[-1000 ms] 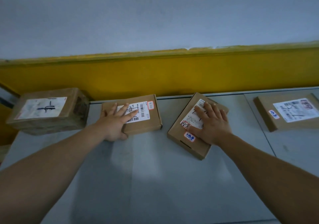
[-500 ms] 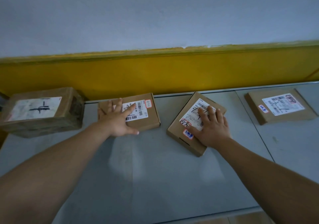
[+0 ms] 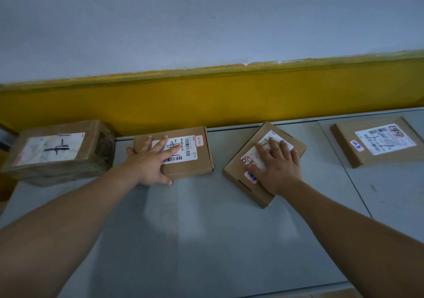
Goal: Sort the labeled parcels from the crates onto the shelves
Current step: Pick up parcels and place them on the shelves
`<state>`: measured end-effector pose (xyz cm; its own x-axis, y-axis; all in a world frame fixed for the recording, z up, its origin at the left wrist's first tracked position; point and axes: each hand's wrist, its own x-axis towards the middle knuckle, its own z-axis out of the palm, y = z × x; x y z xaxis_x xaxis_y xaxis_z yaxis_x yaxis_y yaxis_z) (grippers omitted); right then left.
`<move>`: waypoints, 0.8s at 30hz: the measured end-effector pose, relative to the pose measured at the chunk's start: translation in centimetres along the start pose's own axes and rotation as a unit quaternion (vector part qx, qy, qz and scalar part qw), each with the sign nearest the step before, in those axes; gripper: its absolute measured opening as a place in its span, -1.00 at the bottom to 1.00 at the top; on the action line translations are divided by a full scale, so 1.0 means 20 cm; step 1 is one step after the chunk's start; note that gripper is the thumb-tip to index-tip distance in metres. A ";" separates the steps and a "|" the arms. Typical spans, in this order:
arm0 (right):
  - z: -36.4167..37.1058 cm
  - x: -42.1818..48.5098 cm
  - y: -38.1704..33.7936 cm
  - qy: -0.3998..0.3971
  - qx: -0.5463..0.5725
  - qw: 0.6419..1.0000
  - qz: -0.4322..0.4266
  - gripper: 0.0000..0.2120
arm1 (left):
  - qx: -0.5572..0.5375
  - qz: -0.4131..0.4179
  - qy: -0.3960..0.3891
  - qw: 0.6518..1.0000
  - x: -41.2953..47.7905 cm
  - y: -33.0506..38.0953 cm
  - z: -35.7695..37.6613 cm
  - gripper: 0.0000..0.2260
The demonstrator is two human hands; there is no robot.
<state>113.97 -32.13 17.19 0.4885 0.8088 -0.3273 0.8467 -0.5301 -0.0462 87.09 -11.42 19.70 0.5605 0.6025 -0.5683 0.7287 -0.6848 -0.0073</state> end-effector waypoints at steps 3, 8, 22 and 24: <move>0.00 0.01 -0.06 0.003 0.034 0.997 0.075 -0.21 | -0.026 -0.012 0.008 1.000 0.00 0.03 0.02 -0.06; -0.01 0.01 -0.06 -0.001 0.039 0.998 0.059 -0.30 | -0.005 0.019 0.016 1.000 -0.03 -0.01 0.03 -0.13; -0.03 0.11 -0.06 0.006 0.040 0.994 0.100 -0.25 | -0.006 0.043 0.022 0.999 -0.02 -0.02 0.05 -0.19; -0.03 0.14 -0.10 0.013 0.068 0.988 0.137 -0.25 | -0.004 0.050 0.024 0.998 -0.02 -0.02 0.05 -0.19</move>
<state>113.87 -28.65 16.97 0.7027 0.6352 -0.3205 0.6461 -0.7584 -0.0862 86.22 -11.77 19.14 0.6491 0.5496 -0.5258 0.6710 -0.7394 0.0554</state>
